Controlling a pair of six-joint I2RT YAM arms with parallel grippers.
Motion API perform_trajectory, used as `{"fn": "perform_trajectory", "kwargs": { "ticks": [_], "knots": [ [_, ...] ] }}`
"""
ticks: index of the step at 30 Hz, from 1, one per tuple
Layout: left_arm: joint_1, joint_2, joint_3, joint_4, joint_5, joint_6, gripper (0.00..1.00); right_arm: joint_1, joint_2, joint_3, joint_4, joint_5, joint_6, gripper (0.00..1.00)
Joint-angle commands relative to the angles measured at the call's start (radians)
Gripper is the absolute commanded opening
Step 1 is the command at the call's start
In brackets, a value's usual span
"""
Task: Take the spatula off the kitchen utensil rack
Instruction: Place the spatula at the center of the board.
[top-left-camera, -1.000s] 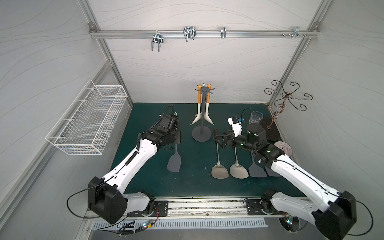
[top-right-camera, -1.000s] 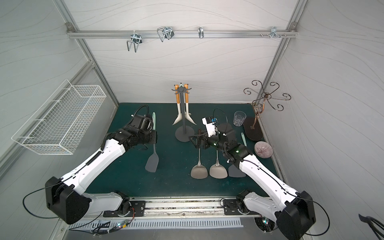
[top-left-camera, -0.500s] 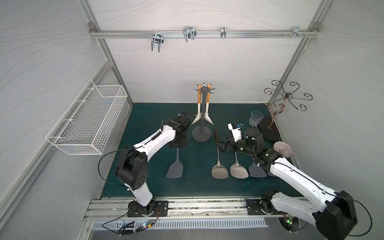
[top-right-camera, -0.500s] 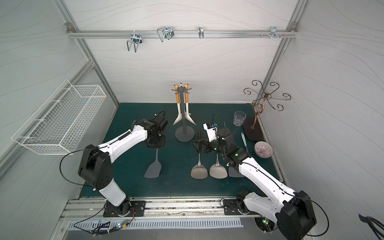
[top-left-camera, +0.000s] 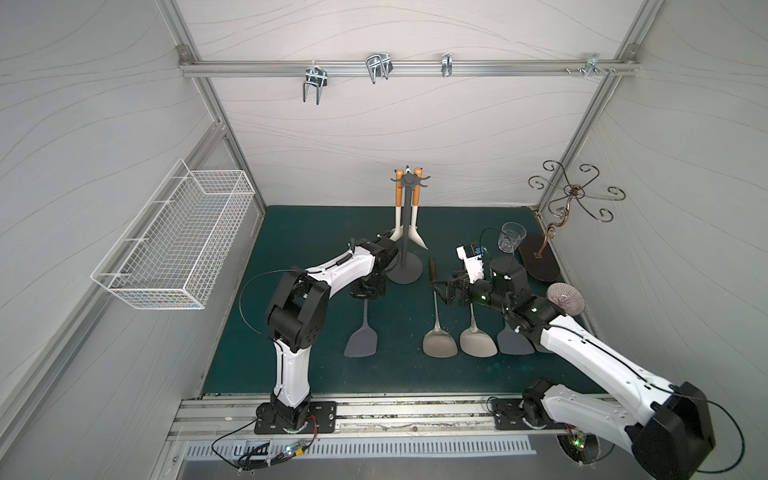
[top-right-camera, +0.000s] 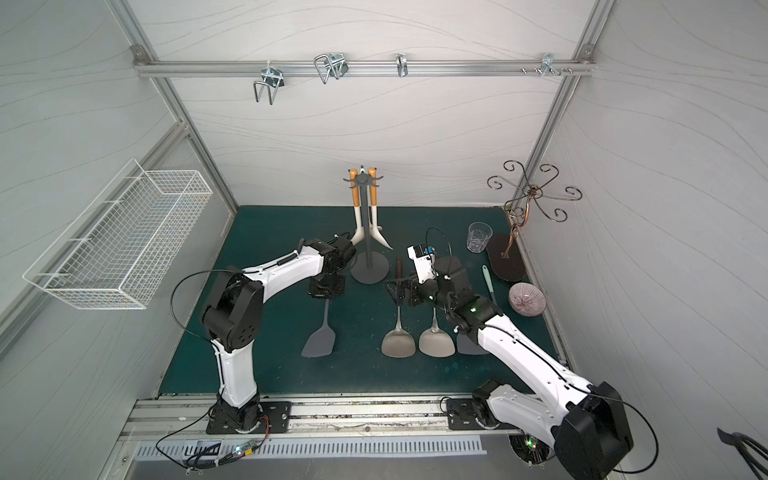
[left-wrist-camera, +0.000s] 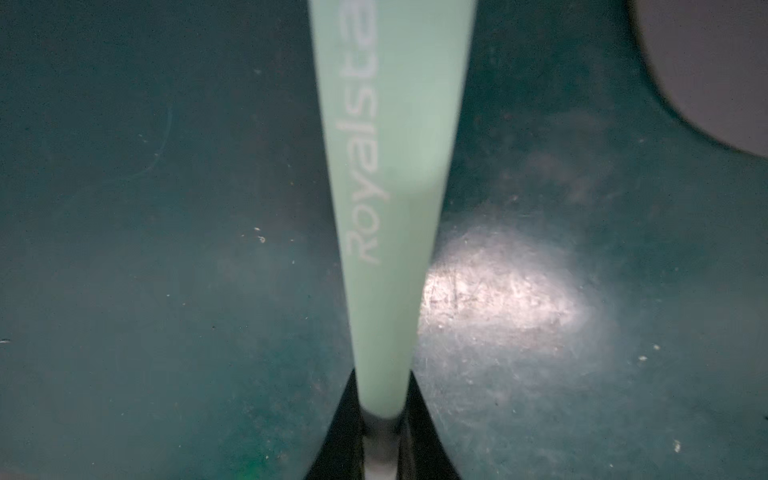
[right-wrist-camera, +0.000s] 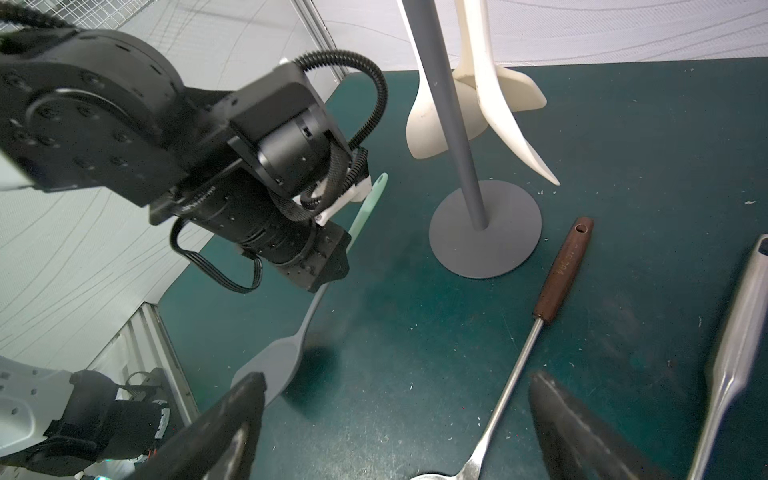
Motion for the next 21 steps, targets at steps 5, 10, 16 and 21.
{"fn": "perform_trajectory", "kwargs": {
  "ticks": [5,10,16,21],
  "knots": [
    [-0.009,0.066,0.084,0.0,0.022,-0.025,0.0,0.006,-0.002,0.001,-0.006,0.007,-0.013,0.99],
    [-0.009,0.101,0.114,-0.009,0.018,-0.022,0.0,0.004,-0.001,0.001,-0.007,0.011,-0.014,0.99],
    [-0.01,0.139,0.129,-0.003,0.042,-0.019,0.0,0.006,0.003,0.0,-0.006,0.012,-0.014,0.99],
    [-0.01,0.148,0.124,0.002,0.048,-0.023,0.03,0.005,0.009,0.003,-0.004,0.004,-0.012,0.99]
  ]
}}
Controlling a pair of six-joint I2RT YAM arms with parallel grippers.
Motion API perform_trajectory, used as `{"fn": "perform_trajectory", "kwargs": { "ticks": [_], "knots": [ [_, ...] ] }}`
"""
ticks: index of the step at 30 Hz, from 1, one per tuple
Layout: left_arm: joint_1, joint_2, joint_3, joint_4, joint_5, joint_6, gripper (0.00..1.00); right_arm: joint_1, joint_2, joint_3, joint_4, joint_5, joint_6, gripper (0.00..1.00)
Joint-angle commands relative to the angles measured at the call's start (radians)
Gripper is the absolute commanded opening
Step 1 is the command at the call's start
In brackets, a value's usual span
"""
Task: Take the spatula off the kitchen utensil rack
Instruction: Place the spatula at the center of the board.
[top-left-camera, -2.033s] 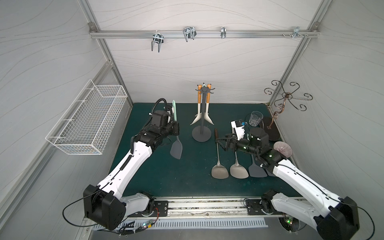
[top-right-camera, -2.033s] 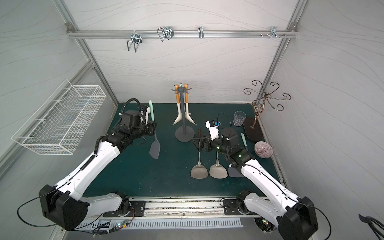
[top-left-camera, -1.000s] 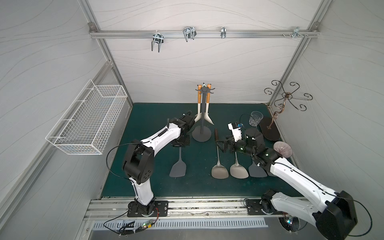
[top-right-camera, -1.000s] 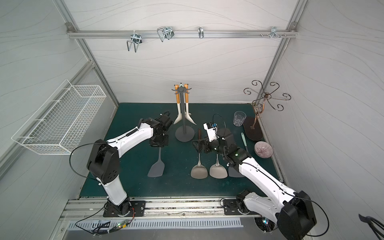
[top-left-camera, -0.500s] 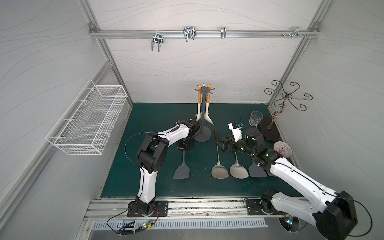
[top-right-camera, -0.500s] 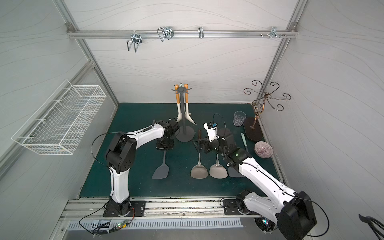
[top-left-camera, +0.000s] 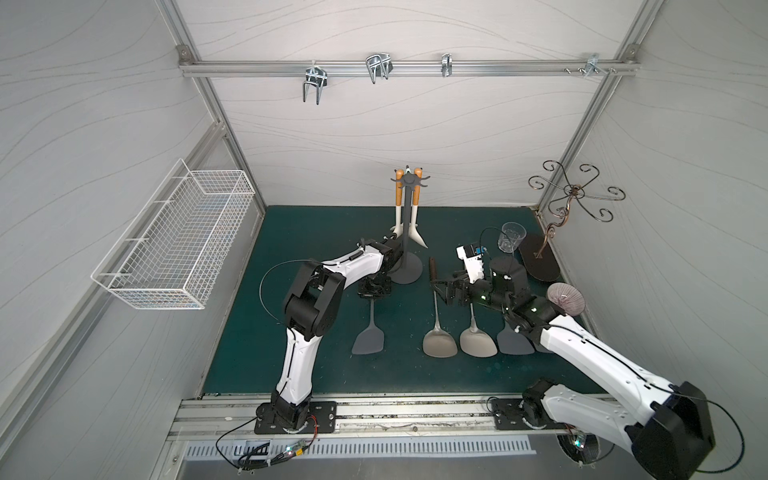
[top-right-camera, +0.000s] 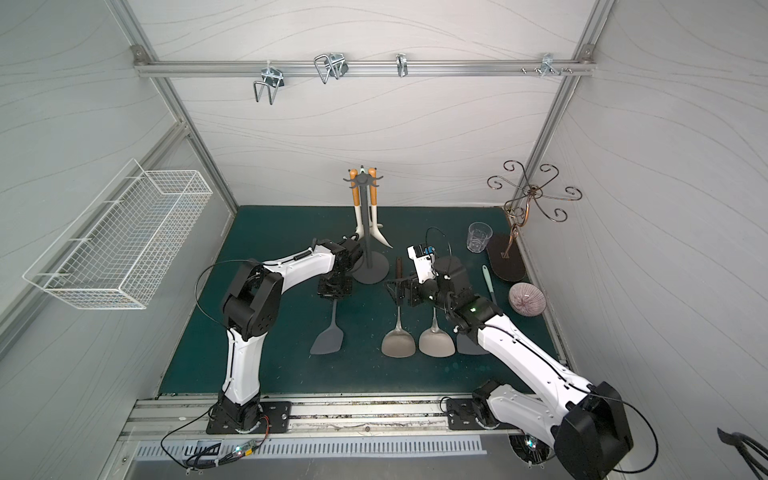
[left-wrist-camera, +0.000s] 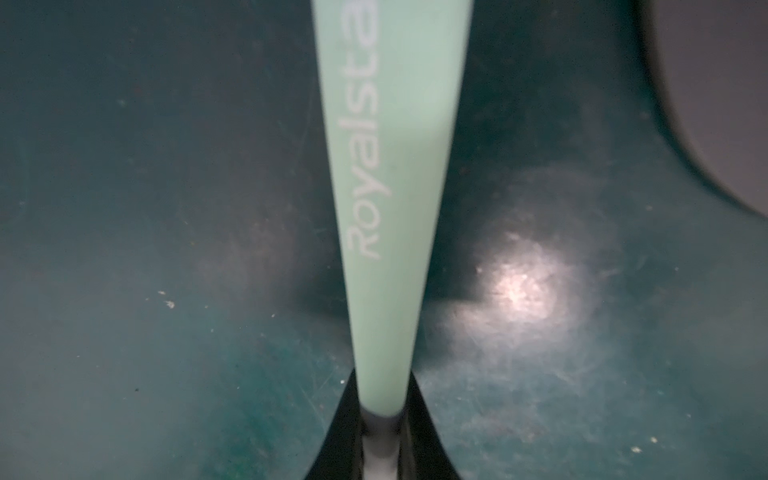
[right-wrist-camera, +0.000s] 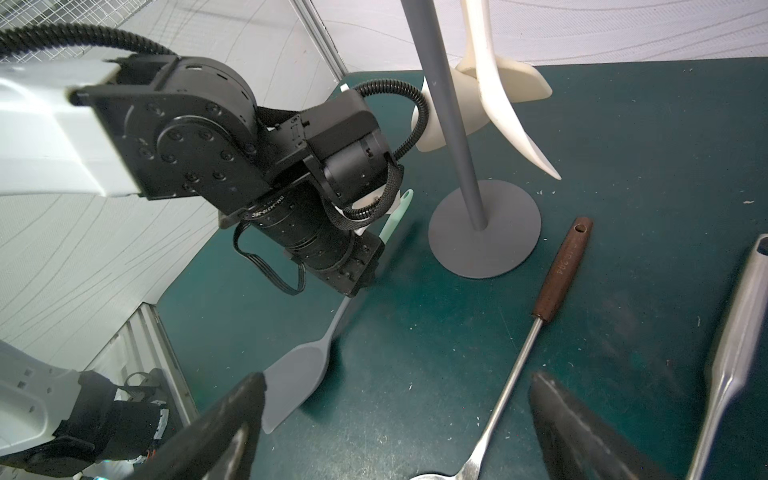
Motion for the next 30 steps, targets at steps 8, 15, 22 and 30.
{"fn": "perform_trajectory", "kwargs": {
  "ticks": [8,15,22,30],
  "knots": [
    [-0.004,0.032,0.034,0.001,0.026,-0.02,0.09,0.005,0.015,0.003,-0.004,-0.003,-0.011,0.99],
    [-0.005,-0.008,0.011,0.024,0.055,-0.001,0.3,0.005,0.024,0.004,-0.002,-0.007,-0.011,0.99],
    [-0.004,-0.106,-0.048,0.07,0.095,0.021,0.42,0.006,0.035,-0.002,0.014,-0.019,-0.013,0.99],
    [-0.005,-0.27,-0.103,0.072,0.097,0.033,0.55,0.008,0.0,-0.012,0.028,-0.039,-0.022,0.99]
  ]
}}
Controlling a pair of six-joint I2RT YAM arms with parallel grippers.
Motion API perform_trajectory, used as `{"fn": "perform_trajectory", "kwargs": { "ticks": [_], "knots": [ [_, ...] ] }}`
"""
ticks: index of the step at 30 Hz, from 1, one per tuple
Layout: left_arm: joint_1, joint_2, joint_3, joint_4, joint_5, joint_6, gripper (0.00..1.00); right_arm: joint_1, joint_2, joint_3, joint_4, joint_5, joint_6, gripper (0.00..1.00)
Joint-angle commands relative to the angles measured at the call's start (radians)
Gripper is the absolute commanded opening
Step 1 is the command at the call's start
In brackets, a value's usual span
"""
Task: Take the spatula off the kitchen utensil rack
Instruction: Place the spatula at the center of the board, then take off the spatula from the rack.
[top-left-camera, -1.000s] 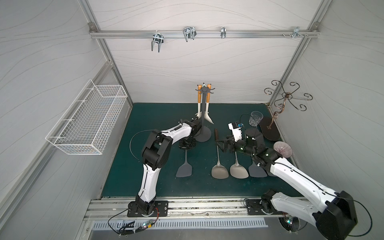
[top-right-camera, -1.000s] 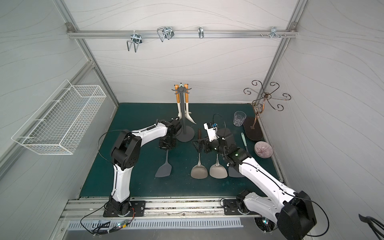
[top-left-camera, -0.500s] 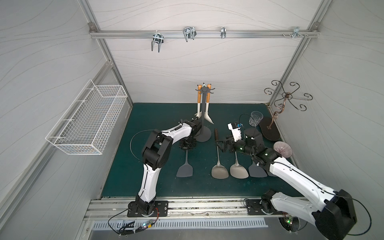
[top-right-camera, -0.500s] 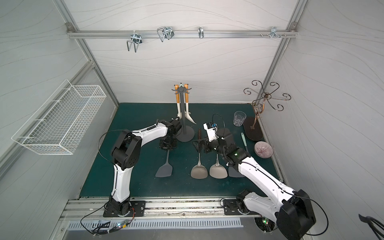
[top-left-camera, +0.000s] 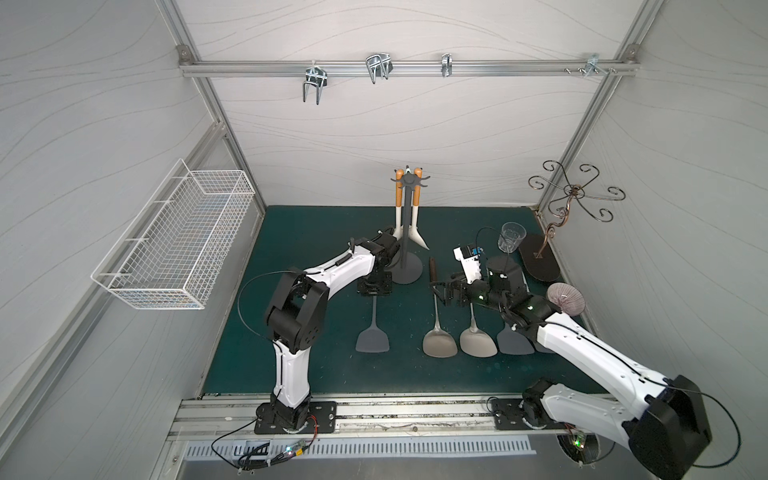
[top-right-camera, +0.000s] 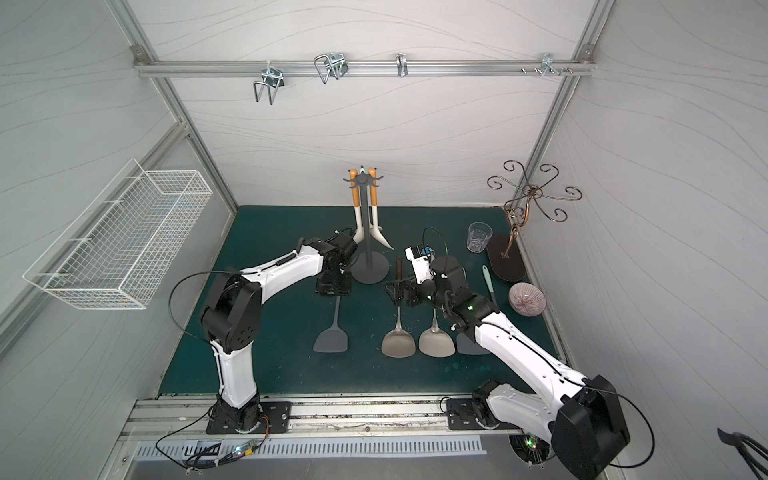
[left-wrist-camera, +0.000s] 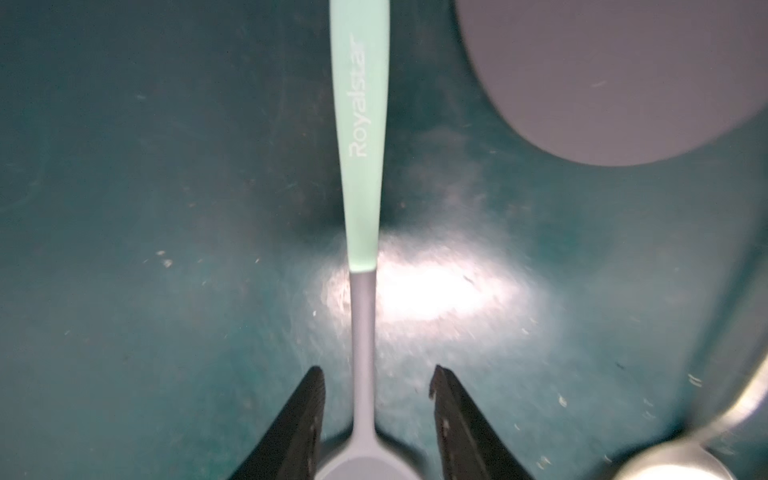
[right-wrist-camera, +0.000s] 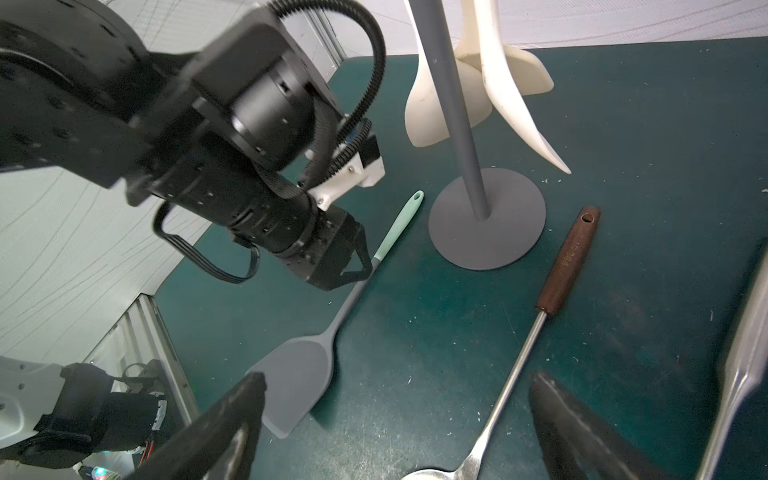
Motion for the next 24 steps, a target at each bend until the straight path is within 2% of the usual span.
{"fn": "perform_trajectory", "kwargs": {
  "ticks": [1,7,8,9,10,19,24],
  "knots": [
    [-0.004,-0.091,-0.03,0.009,0.005,0.006,0.57,0.009,-0.036,-0.016,0.031,-0.019,-0.014,0.99],
    [-0.005,-0.246,-0.098,0.019,-0.026,0.012,0.66,0.009,-0.077,-0.035,0.057,0.004,0.014,0.99],
    [-0.005,-0.273,-0.107,0.016,-0.029,0.014,0.83,0.01,-0.085,-0.039,0.06,0.012,0.019,0.99],
    [-0.004,-0.301,-0.117,0.016,-0.034,0.016,0.95,0.01,-0.095,-0.041,0.062,0.017,0.022,0.99],
    [-0.004,-0.327,-0.126,0.017,-0.035,0.019,0.99,0.009,-0.101,-0.043,0.065,0.022,0.027,0.99],
    [-0.004,-0.682,-0.287,0.08,-0.089,0.042,0.99,0.009,-0.238,-0.068,0.083,0.04,0.066,0.99],
    [-0.005,-0.933,-0.433,0.202,-0.045,0.03,0.99,0.008,-0.325,-0.063,0.026,-0.008,0.072,0.99]
  ]
}}
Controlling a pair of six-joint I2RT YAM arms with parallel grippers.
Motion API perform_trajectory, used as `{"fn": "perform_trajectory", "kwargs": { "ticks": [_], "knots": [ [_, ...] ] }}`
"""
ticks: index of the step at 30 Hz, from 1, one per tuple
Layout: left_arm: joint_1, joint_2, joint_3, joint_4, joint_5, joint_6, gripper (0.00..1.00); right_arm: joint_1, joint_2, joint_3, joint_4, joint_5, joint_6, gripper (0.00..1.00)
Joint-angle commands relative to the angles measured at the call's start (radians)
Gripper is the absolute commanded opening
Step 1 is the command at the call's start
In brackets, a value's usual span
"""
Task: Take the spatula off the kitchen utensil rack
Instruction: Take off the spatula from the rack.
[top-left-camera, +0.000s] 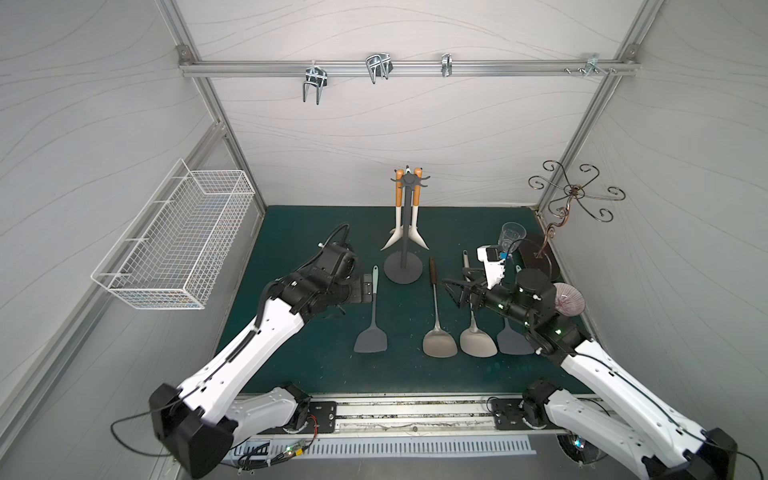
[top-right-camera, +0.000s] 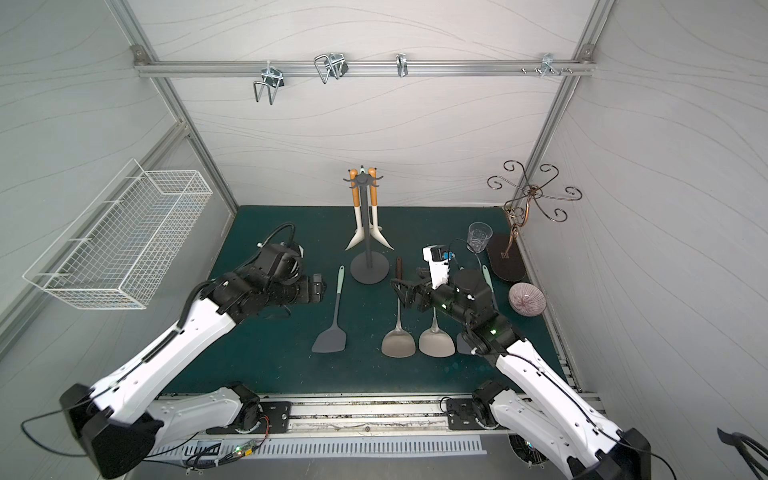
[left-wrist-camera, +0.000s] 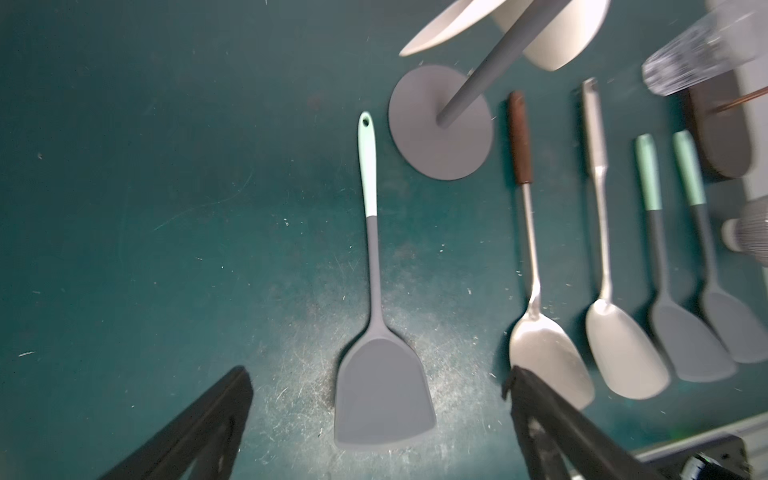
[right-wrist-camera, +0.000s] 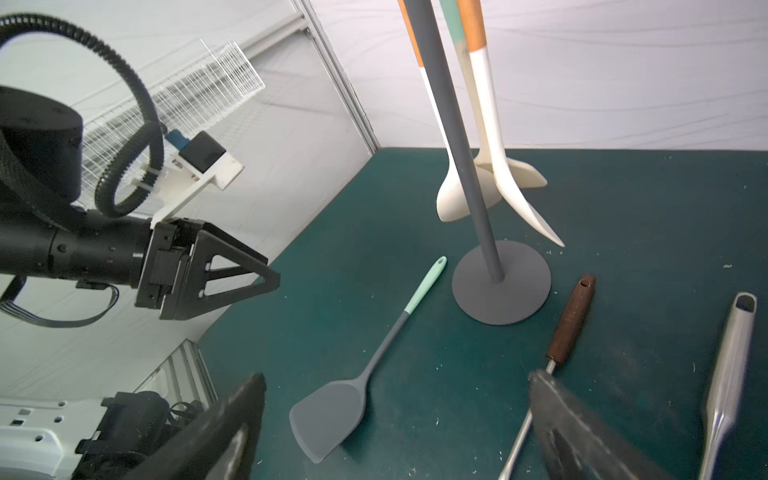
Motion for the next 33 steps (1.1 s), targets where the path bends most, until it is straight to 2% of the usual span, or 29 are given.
{"fn": "perform_trajectory", "kwargs": {
  "ticks": [1,3,8,14,19,26,29,33],
  "knots": [
    [-0.004,-0.139,-0.076,0.135,0.027,-0.006,0.99,0.005,-0.046,0.004,-0.042,-0.046,0.013,0.99],
    [-0.004,-0.241,-0.142,0.216,0.073,-0.008,0.99,0.004,-0.069,0.015,-0.091,-0.107,0.006,0.99],
    [-0.005,-0.402,-0.277,0.324,0.083,-0.059,0.99,0.006,-0.143,-0.016,-0.145,-0.159,0.018,0.99],
    [-0.004,-0.426,-0.371,0.378,0.047,-0.104,0.99,0.01,-0.176,-0.035,-0.165,-0.235,0.058,0.99],
    [-0.004,-0.361,-0.408,0.456,0.015,-0.106,0.99,0.011,-0.121,-0.027,-0.147,-0.233,0.074,0.99],
    [0.002,-0.178,-0.378,0.653,0.026,0.006,0.99,0.012,0.046,0.027,-0.015,-0.169,0.102,0.99],
    [0.044,-0.09,-0.35,0.728,0.105,0.049,0.99,0.01,0.121,0.061,0.01,-0.151,0.084,0.99],
    [0.133,-0.012,-0.315,0.83,0.253,0.039,0.99,-0.001,0.206,0.12,-0.005,-0.112,0.046,0.99]
  ]
}}
